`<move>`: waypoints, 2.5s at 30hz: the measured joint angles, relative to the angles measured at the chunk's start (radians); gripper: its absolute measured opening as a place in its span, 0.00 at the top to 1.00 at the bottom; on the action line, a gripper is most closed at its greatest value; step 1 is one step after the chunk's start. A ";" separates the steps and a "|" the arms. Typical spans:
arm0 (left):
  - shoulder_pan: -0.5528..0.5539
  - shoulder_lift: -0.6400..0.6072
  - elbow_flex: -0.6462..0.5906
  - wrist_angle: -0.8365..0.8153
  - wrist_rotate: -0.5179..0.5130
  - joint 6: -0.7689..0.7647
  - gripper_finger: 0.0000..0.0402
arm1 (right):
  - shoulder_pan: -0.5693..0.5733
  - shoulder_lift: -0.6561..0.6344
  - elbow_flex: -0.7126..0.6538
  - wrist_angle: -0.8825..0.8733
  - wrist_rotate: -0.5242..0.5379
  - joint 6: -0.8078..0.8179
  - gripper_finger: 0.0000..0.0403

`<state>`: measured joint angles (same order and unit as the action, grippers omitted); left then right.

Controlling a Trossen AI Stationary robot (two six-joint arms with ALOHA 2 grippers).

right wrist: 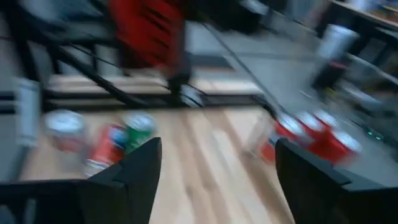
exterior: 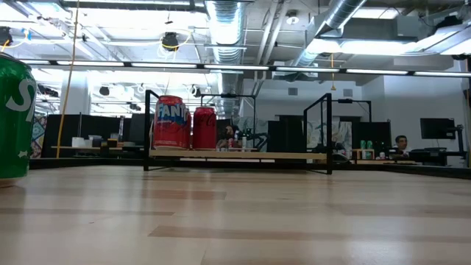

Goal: Place canned beverage on shelf
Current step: Put the red black soda can on the shelf and align with the other red black soda cans

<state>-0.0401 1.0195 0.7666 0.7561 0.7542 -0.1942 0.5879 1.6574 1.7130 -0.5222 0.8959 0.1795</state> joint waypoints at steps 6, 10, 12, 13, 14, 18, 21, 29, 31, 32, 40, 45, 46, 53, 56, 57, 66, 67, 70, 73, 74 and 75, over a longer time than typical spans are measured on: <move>-0.002 0.000 0.000 0.005 -0.036 0.078 0.34 | -0.092 0.074 -0.001 0.282 -0.282 -0.257 0.27; -0.003 0.000 0.000 0.014 -0.032 0.067 0.34 | -0.137 0.106 -0.001 0.321 -0.302 -0.283 0.27; -0.003 0.000 0.000 0.014 -0.029 0.065 0.34 | -0.155 0.116 0.000 0.356 -0.356 -0.286 0.27; -0.003 0.000 0.000 0.014 -0.030 0.066 0.34 | -0.161 0.118 0.000 0.373 -0.401 -0.288 0.27; -0.003 0.000 0.000 0.011 -0.028 0.066 0.34 | -0.168 0.118 0.000 0.392 -0.457 -0.287 0.27; -0.003 0.000 0.000 0.016 -0.023 0.066 0.34 | -0.182 0.116 0.001 0.437 -0.638 -0.275 0.27; -0.004 0.000 0.000 0.015 -0.018 0.066 0.34 | -0.188 0.116 0.000 0.441 -0.646 -0.285 0.27; -0.006 0.002 0.000 0.010 -0.034 0.067 0.34 | -0.216 0.139 -0.002 0.499 -0.557 -0.370 0.27; -0.006 0.002 0.000 0.011 -0.036 0.067 0.34 | -0.218 0.138 0.000 0.538 -0.556 -0.373 0.27; -0.006 0.002 0.000 0.011 -0.037 0.070 0.34 | -0.220 0.136 0.000 0.555 -0.555 -0.373 0.27; -0.006 0.002 0.000 0.013 -0.071 0.113 0.34 | -0.244 0.158 0.003 0.618 -0.569 -0.361 0.27; -0.007 0.014 0.000 0.032 -0.071 0.121 0.34 | -0.265 0.190 0.002 0.672 -0.607 -0.372 0.27; -0.007 0.012 0.000 0.028 -0.066 0.118 0.34 | -0.267 0.192 0.002 0.683 -0.615 -0.375 0.27; -0.013 0.044 0.000 0.047 -0.077 0.083 0.34 | -0.274 0.211 0.001 0.709 -0.621 -0.461 0.27; -0.013 0.062 0.002 0.052 -0.084 0.050 0.34 | -0.271 0.211 -0.001 0.719 -0.620 -0.470 0.27; -0.013 0.065 0.002 0.056 -0.087 0.036 0.33 | -0.269 0.211 -0.001 0.717 -0.620 -0.465 0.27; -0.006 0.068 0.002 0.052 -0.081 -0.019 0.32 | -0.262 0.213 -0.001 0.733 -0.619 -0.465 0.34; -0.003 0.068 0.002 0.051 -0.078 -0.039 0.32 | -0.257 0.213 -0.001 0.731 -0.614 -0.465 0.35; 0.005 0.069 0.002 0.048 -0.068 -0.107 0.32 | -0.245 0.214 -0.001 0.725 -0.572 -0.469 0.38; 0.011 0.070 0.002 0.022 -0.045 -0.123 0.32 | -0.236 0.216 -0.002 0.712 -0.555 -0.467 0.38; 0.014 0.070 0.003 -0.007 -0.037 -0.099 0.32 | -0.234 0.216 -0.002 0.714 -0.555 -0.465 0.38; 0.015 0.070 0.003 -0.048 -0.036 -0.063 0.32 | -0.232 0.216 -0.002 0.714 -0.556 -0.466 0.38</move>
<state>-0.0250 1.0893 0.7692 0.7083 0.7179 -0.2571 0.3562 1.8732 1.7115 0.1922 0.3397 -0.2863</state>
